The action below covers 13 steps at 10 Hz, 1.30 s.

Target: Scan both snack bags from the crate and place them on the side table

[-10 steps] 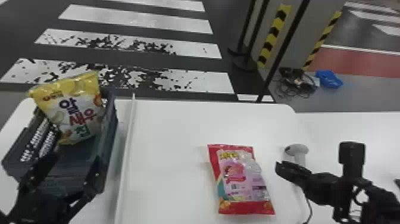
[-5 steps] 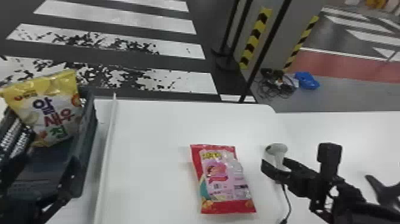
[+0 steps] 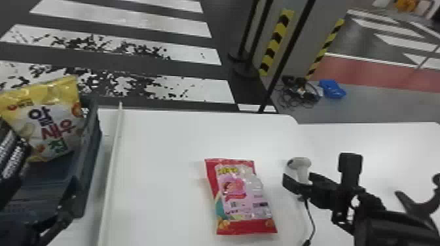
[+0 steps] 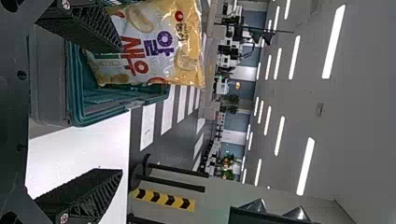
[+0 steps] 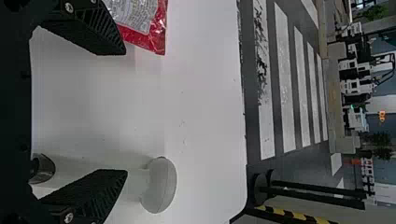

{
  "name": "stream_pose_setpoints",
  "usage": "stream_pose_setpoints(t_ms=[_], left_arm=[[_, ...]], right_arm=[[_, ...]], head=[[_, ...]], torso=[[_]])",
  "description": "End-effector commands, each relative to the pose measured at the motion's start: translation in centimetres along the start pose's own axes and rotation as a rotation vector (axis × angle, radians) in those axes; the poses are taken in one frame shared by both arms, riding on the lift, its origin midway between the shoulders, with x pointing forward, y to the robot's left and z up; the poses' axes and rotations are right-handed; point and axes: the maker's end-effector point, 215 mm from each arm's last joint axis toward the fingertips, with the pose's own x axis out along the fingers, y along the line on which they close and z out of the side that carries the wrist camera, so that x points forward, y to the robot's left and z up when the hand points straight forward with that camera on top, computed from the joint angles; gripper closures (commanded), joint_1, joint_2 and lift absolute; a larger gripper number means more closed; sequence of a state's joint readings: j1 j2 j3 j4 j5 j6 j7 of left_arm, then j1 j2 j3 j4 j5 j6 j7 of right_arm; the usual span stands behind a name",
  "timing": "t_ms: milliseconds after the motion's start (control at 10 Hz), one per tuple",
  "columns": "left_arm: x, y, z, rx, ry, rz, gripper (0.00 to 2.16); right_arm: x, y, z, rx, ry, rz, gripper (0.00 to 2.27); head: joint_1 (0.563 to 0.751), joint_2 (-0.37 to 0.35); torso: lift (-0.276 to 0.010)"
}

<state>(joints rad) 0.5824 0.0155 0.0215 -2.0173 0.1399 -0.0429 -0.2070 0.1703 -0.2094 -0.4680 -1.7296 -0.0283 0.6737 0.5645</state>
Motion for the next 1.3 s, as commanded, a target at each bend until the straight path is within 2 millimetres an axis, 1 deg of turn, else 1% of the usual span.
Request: stream_pose_setpoints(t_ms=[0,200,300,500,600,700,800,900,1000,1200], left_arm=[[-0.1,0.0,-0.3,-0.002,0.009,-0.002,0.08],[-0.2,0.0,-0.4,-0.001,0.012,-0.002,0.08],[-0.2,0.1,-0.4,0.0,0.012,-0.002,0.08],[-0.2,0.2,-0.4,0.0,0.013,-0.002,0.08],[-0.2,0.2,-0.5,0.0,0.015,-0.002,0.08],[-0.2,0.2,-0.5,0.0,0.015,-0.002,0.08],[-0.2,0.2,-0.5,0.002,0.012,-0.003,0.08],[-0.3,0.3,-0.5,0.002,0.015,-0.002,0.08],[-0.2,0.3,-0.4,0.003,0.012,-0.002,0.08],[-0.3,0.3,-0.6,0.002,0.015,-0.003,0.08]], right_arm=[[1.3,-1.6,0.0,-0.013,0.016,-0.017,0.09],[2.1,-3.7,0.2,-0.041,0.035,-0.057,0.09],[2.3,-4.6,-0.3,-0.037,0.05,-0.085,0.09],[2.9,-6.5,-2.3,-0.027,0.116,-0.115,0.08],[3.1,-6.2,-3.1,-0.006,0.138,-0.102,0.08],[3.4,-6.0,-3.4,0.0,0.143,-0.095,0.2],[3.6,-5.9,-3.5,0.001,0.147,-0.092,0.59],[3.8,-6.0,-3.4,-0.003,0.151,-0.092,1.31],[3.8,-5.7,-4.2,0.017,0.183,-0.091,2.27],[3.6,-6.1,-4.1,0.03,0.181,-0.097,2.26]], head=[[0.695,-0.31],[0.695,-0.327],[0.695,-0.339],[0.695,-0.35],[0.695,-0.35],[0.695,-0.35],[0.695,-0.35],[0.695,-0.35],[0.695,-0.35],[0.695,-0.35]], torso=[[-0.095],[-0.095],[-0.095],[-0.095],[-0.095],[-0.095],[-0.095],[-0.095],[-0.095],[-0.095]])
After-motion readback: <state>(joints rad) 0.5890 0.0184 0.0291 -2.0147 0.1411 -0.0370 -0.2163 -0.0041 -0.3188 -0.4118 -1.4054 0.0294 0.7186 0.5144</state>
